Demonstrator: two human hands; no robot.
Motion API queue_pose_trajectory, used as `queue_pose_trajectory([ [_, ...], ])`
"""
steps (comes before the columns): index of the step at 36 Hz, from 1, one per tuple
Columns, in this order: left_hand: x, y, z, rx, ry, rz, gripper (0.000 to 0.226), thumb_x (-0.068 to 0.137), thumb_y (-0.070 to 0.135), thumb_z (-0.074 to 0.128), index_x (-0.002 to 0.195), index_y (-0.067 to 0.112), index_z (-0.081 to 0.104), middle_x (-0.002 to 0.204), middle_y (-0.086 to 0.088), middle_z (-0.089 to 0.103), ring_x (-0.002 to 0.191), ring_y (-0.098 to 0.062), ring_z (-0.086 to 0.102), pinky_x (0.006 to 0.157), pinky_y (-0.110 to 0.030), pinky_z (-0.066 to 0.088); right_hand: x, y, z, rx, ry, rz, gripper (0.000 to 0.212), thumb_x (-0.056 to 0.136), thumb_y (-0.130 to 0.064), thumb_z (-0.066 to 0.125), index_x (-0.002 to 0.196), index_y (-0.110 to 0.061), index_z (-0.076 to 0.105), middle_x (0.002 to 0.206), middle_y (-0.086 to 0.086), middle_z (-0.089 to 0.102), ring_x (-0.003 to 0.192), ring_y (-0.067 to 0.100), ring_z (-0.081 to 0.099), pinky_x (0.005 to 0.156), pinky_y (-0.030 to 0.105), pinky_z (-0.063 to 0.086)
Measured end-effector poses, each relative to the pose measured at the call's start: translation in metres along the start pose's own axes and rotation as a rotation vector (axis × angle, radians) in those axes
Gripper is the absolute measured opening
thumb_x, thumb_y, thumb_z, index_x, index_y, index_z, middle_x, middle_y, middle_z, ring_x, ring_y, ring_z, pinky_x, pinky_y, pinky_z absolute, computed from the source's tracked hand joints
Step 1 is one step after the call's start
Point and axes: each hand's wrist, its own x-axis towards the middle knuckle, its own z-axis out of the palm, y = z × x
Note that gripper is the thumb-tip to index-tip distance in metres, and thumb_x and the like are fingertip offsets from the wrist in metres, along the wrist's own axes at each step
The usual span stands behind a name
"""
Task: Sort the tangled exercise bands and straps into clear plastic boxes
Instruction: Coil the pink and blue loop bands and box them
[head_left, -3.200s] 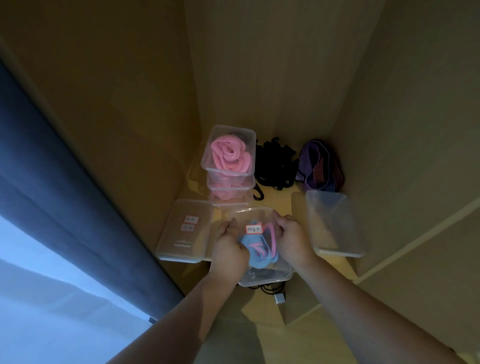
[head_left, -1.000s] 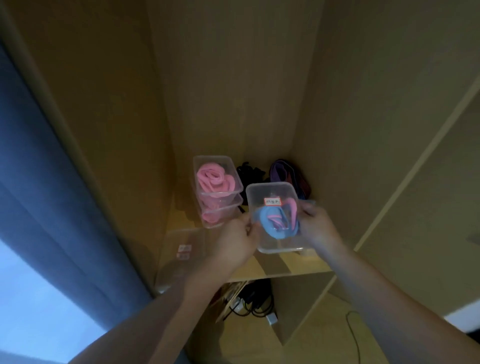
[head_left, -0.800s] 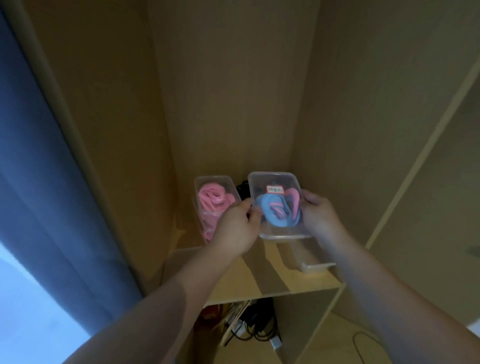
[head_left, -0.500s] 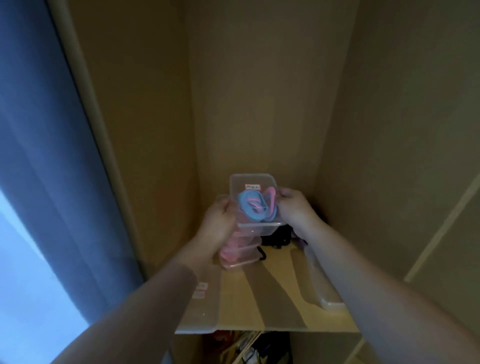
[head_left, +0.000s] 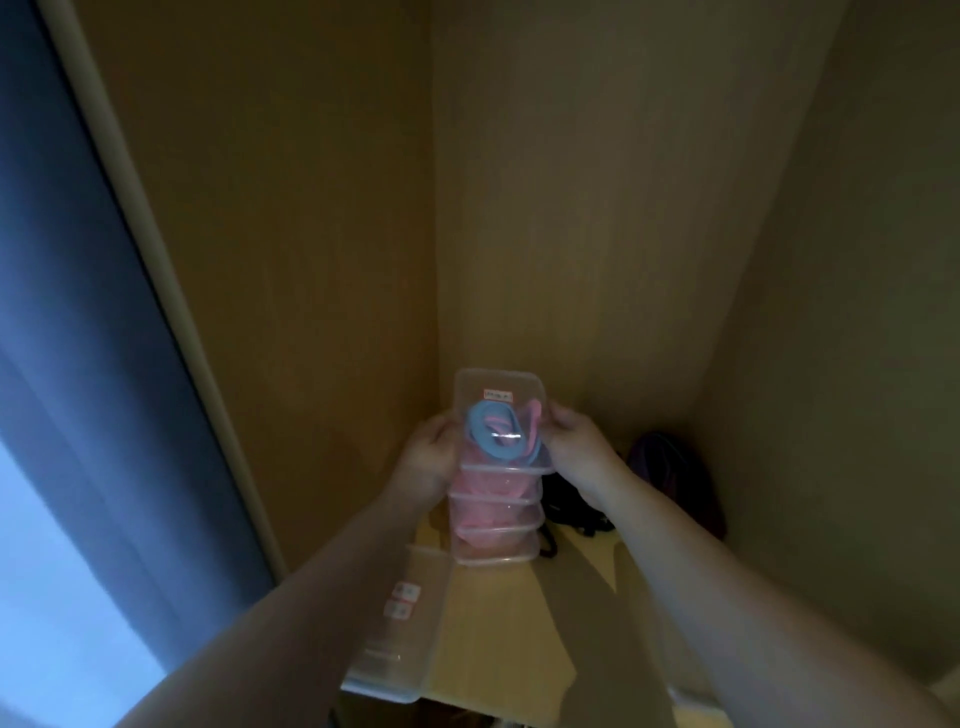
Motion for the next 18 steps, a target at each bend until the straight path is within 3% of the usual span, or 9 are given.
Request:
queue_pose_trajectory([
  [2,-0.004,-0.004,-0.003,0.026,0.037,-0.005,0.022,0.101,0.021,0.045,0.119,0.015,0.057,0.112,-0.001,0.062,0.103,-0.021,0.057,0.091,-0.026,0.043,0.0,0.002,0.0,0.02,-0.033,-0.017,0.018,0.098,-0.027,0.054,0.112,-0.021,0.064,0.103,0.0,0.072,0.091,0.01,0.069,0.067,0.016,0.051],
  [3,-0.009,-0.004,-0.005,0.051,0.059,-0.02,0.024,0.101,0.029,0.046,0.119,0.017,0.057,0.11,0.003,0.062,0.1,-0.016,0.057,0.089,-0.022,0.039,-0.001,0.003,0.001,0.034,-0.051,-0.019,0.02,0.097,-0.024,0.057,0.115,-0.022,0.062,0.106,0.0,0.071,0.094,0.01,0.069,0.068,0.016,0.051],
  [6,-0.031,-0.008,-0.011,-0.008,0.013,-0.174,0.048,0.091,0.067,0.041,0.099,0.026,0.066,0.095,0.014,0.068,0.087,-0.006,0.061,0.088,-0.023,0.042,-0.002,0.005,0.004,0.058,-0.08,0.013,0.024,0.094,-0.019,0.06,0.118,-0.023,0.057,0.111,0.0,0.068,0.095,0.011,0.068,0.063,0.019,0.052],
  [8,-0.048,-0.01,-0.009,-0.133,-0.087,-0.274,0.046,0.095,0.064,0.029,0.085,0.033,0.063,0.079,0.021,0.068,0.074,0.001,0.06,0.07,-0.022,0.047,-0.003,0.005,0.006,0.061,-0.075,0.035,0.025,0.094,-0.021,0.061,0.117,-0.026,0.055,0.111,-0.001,0.068,0.093,0.011,0.069,0.059,0.018,0.051],
  [10,-0.064,-0.012,-0.004,-0.201,-0.174,-0.401,0.049,0.093,0.067,0.02,0.095,0.036,0.059,0.104,0.015,0.067,0.092,-0.009,0.062,0.079,-0.031,0.052,-0.002,0.005,0.008,0.065,-0.066,0.049,0.024,0.094,-0.022,0.061,0.117,-0.027,0.055,0.112,0.0,0.068,0.091,0.013,0.069,0.057,0.021,0.05],
  [12,-0.067,-0.031,-0.003,-0.219,-0.23,-0.527,0.079,0.076,0.087,0.02,0.129,0.037,0.05,0.141,-0.002,0.05,0.129,-0.031,0.045,0.107,-0.054,0.034,-0.002,0.005,0.009,0.077,-0.07,0.052,0.026,0.093,-0.024,0.062,0.117,-0.031,0.056,0.111,-0.001,0.068,0.091,0.013,0.069,0.058,0.023,0.051],
  [13,-0.071,-0.038,-0.001,-0.241,-0.263,-0.562,0.099,0.063,0.096,0.024,0.14,0.037,0.042,0.149,-0.006,0.042,0.139,-0.037,0.031,0.111,-0.06,0.022,-0.002,0.006,0.009,0.075,-0.075,0.051,0.028,0.092,-0.025,0.063,0.117,-0.034,0.056,0.112,-0.002,0.068,0.092,0.013,0.069,0.061,0.025,0.053],
  [15,-0.075,-0.053,0.006,-0.361,-0.309,-0.578,0.122,0.044,0.104,0.035,0.146,0.038,0.032,0.156,-0.008,0.029,0.145,-0.042,0.01,0.112,-0.064,0.011,-0.001,0.006,0.009,0.058,-0.075,0.063,0.031,0.088,-0.031,0.067,0.115,-0.04,0.056,0.112,-0.004,0.068,0.097,0.017,0.068,0.076,0.038,0.054],
  [18,-0.085,-0.06,0.021,-0.469,-0.327,-0.553,0.127,0.043,0.101,0.045,0.151,0.04,0.016,0.161,-0.009,0.011,0.145,-0.043,0.003,0.114,-0.063,0.01,0.001,0.008,0.007,0.04,-0.061,0.093,0.038,0.081,-0.036,0.071,0.115,-0.045,0.056,0.111,-0.006,0.069,0.103,0.021,0.065,0.092,0.052,0.048],
])
